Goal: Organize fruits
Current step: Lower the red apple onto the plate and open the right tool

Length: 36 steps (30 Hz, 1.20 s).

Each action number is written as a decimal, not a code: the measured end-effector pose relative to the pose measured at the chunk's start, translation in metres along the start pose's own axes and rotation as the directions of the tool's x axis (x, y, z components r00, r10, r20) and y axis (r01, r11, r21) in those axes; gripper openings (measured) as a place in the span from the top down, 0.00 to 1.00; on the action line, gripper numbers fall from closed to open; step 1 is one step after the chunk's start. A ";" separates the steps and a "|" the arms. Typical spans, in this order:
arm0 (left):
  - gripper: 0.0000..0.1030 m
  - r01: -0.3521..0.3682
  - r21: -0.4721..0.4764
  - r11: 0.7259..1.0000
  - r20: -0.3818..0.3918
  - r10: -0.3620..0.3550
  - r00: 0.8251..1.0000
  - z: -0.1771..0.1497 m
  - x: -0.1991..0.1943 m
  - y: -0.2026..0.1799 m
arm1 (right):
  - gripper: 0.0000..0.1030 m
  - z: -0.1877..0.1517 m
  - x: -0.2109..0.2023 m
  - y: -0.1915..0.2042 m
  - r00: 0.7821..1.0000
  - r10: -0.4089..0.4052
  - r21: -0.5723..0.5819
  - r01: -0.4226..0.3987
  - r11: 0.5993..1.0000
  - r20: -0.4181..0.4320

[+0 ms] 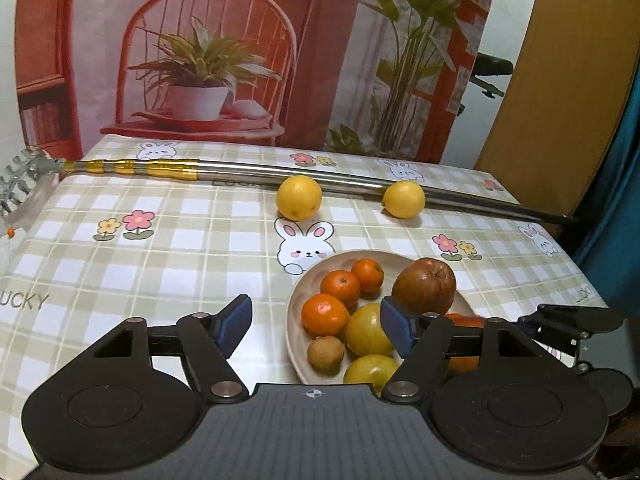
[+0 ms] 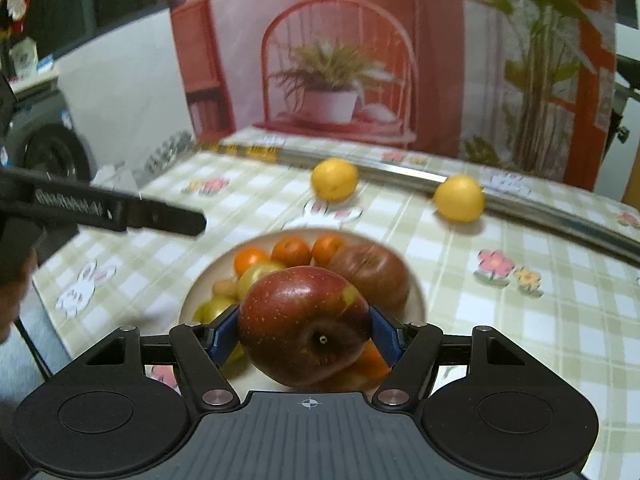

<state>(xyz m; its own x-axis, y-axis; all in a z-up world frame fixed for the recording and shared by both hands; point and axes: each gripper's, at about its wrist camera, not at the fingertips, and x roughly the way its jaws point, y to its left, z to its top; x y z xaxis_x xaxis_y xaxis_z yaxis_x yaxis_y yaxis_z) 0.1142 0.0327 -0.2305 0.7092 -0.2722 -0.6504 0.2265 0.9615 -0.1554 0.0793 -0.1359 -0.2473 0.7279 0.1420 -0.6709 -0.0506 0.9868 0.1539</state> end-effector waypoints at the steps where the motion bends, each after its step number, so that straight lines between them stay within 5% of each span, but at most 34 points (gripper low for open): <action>1: 0.29 -0.007 0.002 1.000 0.001 0.007 1.000 -0.002 -0.001 0.000 | 0.38 -0.003 0.001 0.002 1.000 0.002 -0.001 -0.002 1.000 -0.012; 22: 0.28 -0.021 -0.094 0.995 -0.006 0.021 1.000 -0.016 -0.002 0.011 | 0.37 -0.013 0.018 0.023 0.996 0.022 -0.066 -0.028 0.997 -0.089; 36: 0.26 -0.031 -0.089 0.996 0.015 0.032 0.999 -0.019 -0.007 0.007 | 0.27 -0.014 -0.003 0.021 0.999 0.033 -0.039 -0.032 0.999 0.028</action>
<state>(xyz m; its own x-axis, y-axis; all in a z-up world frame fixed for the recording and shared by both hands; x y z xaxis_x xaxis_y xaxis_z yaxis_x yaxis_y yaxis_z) 0.0982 0.0424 -0.2414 0.7263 -0.2416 -0.6435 0.1440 0.9689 -0.2012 0.0660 -0.1144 -0.2523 0.7447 0.1724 -0.6448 -0.1003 0.9840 0.1472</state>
